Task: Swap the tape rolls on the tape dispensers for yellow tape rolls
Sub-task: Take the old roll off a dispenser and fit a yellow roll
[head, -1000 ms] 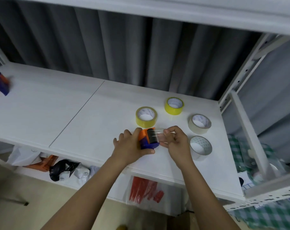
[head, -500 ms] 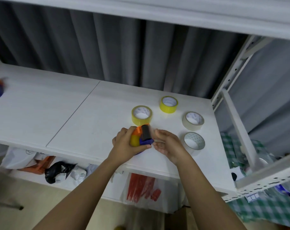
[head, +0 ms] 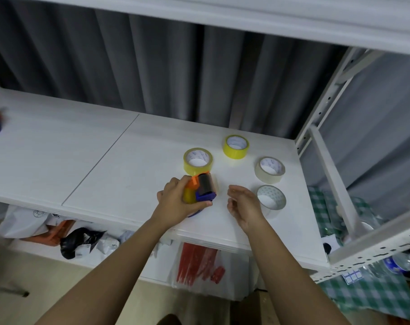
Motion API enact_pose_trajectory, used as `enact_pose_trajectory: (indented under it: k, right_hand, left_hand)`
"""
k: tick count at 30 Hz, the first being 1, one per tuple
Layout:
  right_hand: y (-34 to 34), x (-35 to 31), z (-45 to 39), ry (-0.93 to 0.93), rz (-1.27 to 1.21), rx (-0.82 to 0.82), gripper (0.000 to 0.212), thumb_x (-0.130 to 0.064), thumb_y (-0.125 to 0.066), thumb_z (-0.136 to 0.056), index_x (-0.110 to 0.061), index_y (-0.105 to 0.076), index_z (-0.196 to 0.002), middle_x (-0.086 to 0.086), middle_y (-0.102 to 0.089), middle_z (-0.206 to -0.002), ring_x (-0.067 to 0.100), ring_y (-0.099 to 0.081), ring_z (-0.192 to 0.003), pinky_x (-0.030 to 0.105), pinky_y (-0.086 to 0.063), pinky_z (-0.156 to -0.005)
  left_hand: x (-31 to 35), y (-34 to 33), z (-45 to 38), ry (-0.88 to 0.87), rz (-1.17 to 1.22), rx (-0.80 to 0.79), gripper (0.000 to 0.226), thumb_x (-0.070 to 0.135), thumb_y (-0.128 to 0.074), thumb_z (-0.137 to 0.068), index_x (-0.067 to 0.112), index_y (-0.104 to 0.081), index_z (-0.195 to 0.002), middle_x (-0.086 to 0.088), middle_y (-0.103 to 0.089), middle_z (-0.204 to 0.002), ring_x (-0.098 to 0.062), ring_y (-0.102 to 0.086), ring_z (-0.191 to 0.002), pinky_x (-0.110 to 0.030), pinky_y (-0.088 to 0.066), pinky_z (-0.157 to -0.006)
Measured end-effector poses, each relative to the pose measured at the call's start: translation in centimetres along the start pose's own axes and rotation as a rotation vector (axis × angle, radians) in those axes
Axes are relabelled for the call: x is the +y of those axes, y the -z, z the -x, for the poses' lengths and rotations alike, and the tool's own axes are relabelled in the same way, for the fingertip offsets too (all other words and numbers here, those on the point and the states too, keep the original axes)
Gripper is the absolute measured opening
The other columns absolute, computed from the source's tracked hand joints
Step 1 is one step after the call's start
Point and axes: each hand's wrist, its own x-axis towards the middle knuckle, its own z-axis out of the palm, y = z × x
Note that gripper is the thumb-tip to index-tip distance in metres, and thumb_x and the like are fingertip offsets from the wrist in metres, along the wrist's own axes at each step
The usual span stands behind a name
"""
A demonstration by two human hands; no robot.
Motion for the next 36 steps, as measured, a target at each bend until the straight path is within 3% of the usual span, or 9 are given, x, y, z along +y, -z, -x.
enact_pose_trajectory:
  k: [5, 10, 13, 15, 19, 20, 24, 31, 36]
  right_hand:
    - [-0.3, -1.6, 1.7, 0.280, 0.286, -0.121, 0.004, -0.015, -0.066, -0.087, -0.015, -0.070, -0.087, 0.001, -0.067, -0.081, 0.011, -0.062, -0.068, 0.019, -0.056, -0.064]
    - [-1.5, -1.9, 2.4, 0.338, 0.428, -0.145, 0.026, -0.002, -0.061, -0.086, -0.018, -0.071, -0.069, 0.001, -0.065, -0.069, 0.016, -0.056, -0.069, 0.037, -0.055, -0.081]
    - [-1.7, -1.8, 2.1, 0.411, 0.510, -0.075, 0.026, -0.002, -0.057, -0.088, -0.019, -0.070, -0.074, -0.011, -0.066, -0.075, 0.007, -0.058, -0.069, 0.035, -0.053, -0.082]
    - [-1.9, -1.8, 2.1, 0.412, 0.510, -0.063, 0.023, -0.003, -0.057, -0.089, -0.017, -0.070, -0.077, -0.012, -0.066, -0.077, 0.004, -0.058, -0.069, 0.033, -0.053, -0.082]
    - [-2.4, -1.9, 2.2, 0.318, 0.402, -0.096, 0.018, 0.003, -0.052, -0.091, 0.008, -0.066, -0.081, 0.029, -0.058, -0.079, 0.017, -0.052, -0.069, 0.027, -0.052, -0.068]
    - [-2.5, -1.9, 2.1, 0.290, 0.372, -0.105, 0.016, 0.003, -0.052, -0.092, 0.010, -0.066, -0.086, 0.030, -0.058, -0.080, 0.017, -0.053, -0.069, 0.022, -0.053, -0.065]
    - [-2.3, -1.8, 1.7, 0.199, 0.266, -0.148, 0.013, -0.002, -0.058, -0.090, -0.006, -0.067, -0.099, 0.004, -0.063, -0.071, 0.011, -0.058, -0.064, 0.015, -0.055, -0.060]
    - [-2.4, -0.1, 1.0, -0.006, 0.116, -0.213, 0.012, -0.017, -0.061, -0.090, -0.020, -0.072, -0.089, -0.002, -0.068, -0.079, 0.009, -0.057, -0.066, 0.021, -0.046, -0.065]
    - [-2.0, 1.4, 0.9, 0.149, 0.331, -0.200, 0.023, -0.011, -0.059, -0.089, -0.026, -0.075, -0.094, -0.011, -0.064, -0.069, 0.009, -0.042, -0.058, 0.022, -0.039, -0.058]
  left_hand:
    - [0.0, -0.3, -0.3, -0.042, -0.055, 0.002, 0.070, 0.077, -0.064, -0.055, 0.042, -0.040, -0.110, 0.010, -0.042, -0.092, -0.011, -0.041, -0.090, -0.032, -0.025, -0.079]
    - [0.1, -0.5, -0.2, -0.048, -0.043, 0.009, 0.070, 0.075, -0.066, -0.056, 0.042, -0.041, -0.112, 0.009, -0.043, -0.093, -0.011, -0.041, -0.092, -0.032, -0.025, -0.080]
    - [0.0, -0.5, -0.3, -0.037, -0.046, 0.006, 0.071, 0.072, -0.068, -0.058, 0.039, -0.043, -0.115, 0.009, -0.043, -0.094, -0.010, -0.041, -0.093, -0.031, -0.024, -0.081]
    - [0.0, -0.4, -0.3, -0.030, -0.044, 0.009, 0.071, 0.071, -0.069, -0.058, 0.038, -0.044, -0.116, 0.009, -0.043, -0.095, -0.010, -0.041, -0.094, -0.032, -0.024, -0.081]
    - [-0.2, -0.4, -0.1, -0.026, -0.027, 0.016, 0.071, 0.076, -0.064, -0.057, 0.040, -0.043, -0.114, 0.009, -0.045, -0.096, -0.010, -0.042, -0.094, -0.031, -0.024, -0.080]
    - [-0.3, -0.4, -0.1, -0.023, -0.019, 0.017, 0.071, 0.077, -0.063, -0.056, 0.040, -0.043, -0.113, 0.009, -0.045, -0.096, -0.010, -0.042, -0.095, -0.031, -0.024, -0.081]
    - [-0.4, -0.3, 0.0, 0.001, -0.003, 0.013, 0.071, 0.077, -0.063, -0.056, 0.041, -0.043, -0.113, 0.010, -0.045, -0.097, -0.011, -0.043, -0.098, -0.031, -0.024, -0.084]
    - [-0.5, -0.5, 0.1, 0.004, 0.015, 0.040, 0.067, 0.073, -0.066, -0.059, 0.037, -0.047, -0.113, 0.006, -0.048, -0.097, -0.014, -0.047, -0.099, -0.033, -0.028, -0.084]
    - [-0.3, -0.2, 0.0, 0.033, 0.051, 0.044, 0.064, 0.066, -0.071, -0.062, 0.035, -0.047, -0.112, 0.005, -0.050, -0.099, -0.016, -0.048, -0.100, -0.036, -0.032, -0.086]
